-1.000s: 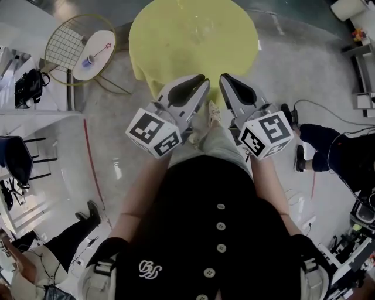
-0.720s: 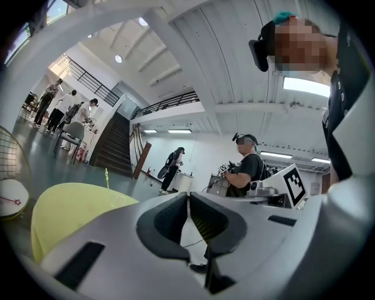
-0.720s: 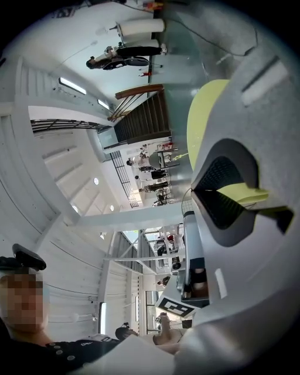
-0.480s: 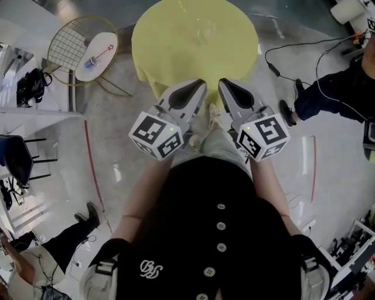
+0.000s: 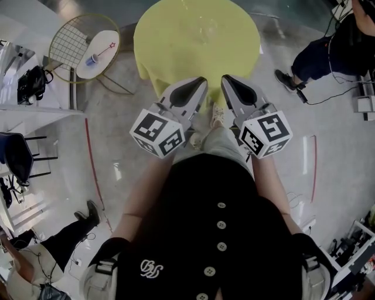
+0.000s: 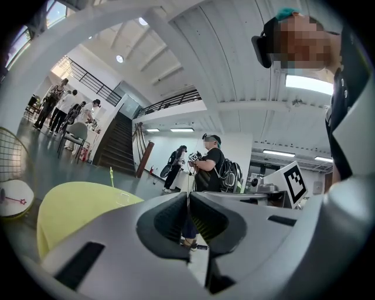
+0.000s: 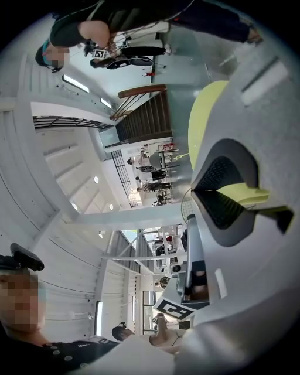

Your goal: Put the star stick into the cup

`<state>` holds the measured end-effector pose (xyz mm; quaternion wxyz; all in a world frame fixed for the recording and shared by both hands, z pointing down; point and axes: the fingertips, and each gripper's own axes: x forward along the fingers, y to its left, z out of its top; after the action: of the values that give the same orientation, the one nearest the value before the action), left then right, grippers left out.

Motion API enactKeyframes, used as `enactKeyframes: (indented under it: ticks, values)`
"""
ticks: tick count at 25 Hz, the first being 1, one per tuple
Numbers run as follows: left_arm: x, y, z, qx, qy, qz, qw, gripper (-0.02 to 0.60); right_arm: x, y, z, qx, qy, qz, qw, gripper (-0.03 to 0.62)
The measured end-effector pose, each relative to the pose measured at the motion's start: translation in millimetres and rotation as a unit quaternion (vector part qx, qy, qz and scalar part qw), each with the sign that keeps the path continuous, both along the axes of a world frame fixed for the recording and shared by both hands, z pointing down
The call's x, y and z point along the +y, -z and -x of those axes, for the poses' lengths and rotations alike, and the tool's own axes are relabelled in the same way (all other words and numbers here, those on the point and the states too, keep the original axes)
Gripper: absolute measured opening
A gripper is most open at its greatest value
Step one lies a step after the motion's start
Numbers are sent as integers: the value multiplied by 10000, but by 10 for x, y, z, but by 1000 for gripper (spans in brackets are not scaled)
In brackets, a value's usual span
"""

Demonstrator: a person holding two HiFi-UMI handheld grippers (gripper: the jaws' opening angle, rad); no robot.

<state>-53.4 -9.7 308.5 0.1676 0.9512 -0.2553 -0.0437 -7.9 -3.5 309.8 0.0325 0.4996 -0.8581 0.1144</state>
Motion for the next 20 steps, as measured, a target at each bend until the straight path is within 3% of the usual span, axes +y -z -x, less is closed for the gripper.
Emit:
enactKeyframes:
  ticks: [20]
  values:
    - [150,-54,-70,-9,-204,17,9998,25,103,68,0,199,-129,-268,9994,3]
